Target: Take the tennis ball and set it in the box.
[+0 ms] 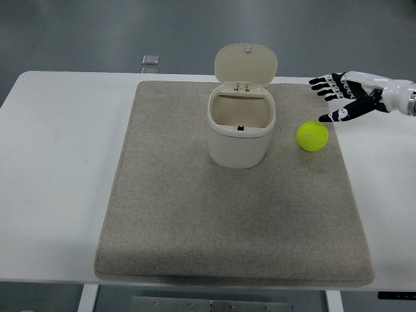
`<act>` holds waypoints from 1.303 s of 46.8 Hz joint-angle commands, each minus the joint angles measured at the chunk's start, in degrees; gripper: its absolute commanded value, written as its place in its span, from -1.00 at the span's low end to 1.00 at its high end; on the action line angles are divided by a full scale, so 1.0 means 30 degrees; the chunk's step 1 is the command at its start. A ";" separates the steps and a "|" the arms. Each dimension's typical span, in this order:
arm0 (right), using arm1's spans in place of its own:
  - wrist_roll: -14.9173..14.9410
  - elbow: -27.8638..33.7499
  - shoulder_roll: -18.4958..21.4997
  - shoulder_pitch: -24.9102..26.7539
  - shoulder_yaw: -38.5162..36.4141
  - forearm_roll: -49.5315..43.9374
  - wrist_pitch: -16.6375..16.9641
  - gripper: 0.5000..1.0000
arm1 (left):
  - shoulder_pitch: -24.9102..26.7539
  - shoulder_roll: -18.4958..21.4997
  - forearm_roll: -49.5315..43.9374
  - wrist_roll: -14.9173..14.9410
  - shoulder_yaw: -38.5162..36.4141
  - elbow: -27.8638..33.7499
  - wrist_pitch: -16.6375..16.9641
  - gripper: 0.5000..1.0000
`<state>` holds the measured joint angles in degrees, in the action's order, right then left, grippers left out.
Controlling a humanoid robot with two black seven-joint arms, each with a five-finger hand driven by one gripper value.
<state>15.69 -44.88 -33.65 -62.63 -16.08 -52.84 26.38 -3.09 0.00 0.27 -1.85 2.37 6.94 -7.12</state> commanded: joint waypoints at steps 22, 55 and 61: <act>0.0716 -0.0481 0.0056 -0.0421 0.0613 -0.5324 -0.0266 0.66 | 0.0004 0.0000 -0.0002 0.0002 0.0001 0.0000 0.0000 0.99; 0.0716 -0.0480 0.1257 0.0516 0.1756 -0.6644 -0.2961 0.64 | 0.0004 0.0000 0.0027 0.0002 0.0001 0.0000 0.0000 0.99; 0.0716 -0.0480 0.1520 0.0516 0.1756 -0.6674 -0.3079 0.62 | 0.0004 0.0000 -0.0002 0.0002 0.0001 0.0000 0.0000 0.99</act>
<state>17.85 -46.30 -29.63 -61.09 -10.81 -72.84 17.30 -3.08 0.00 0.27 -1.84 2.37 6.94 -7.12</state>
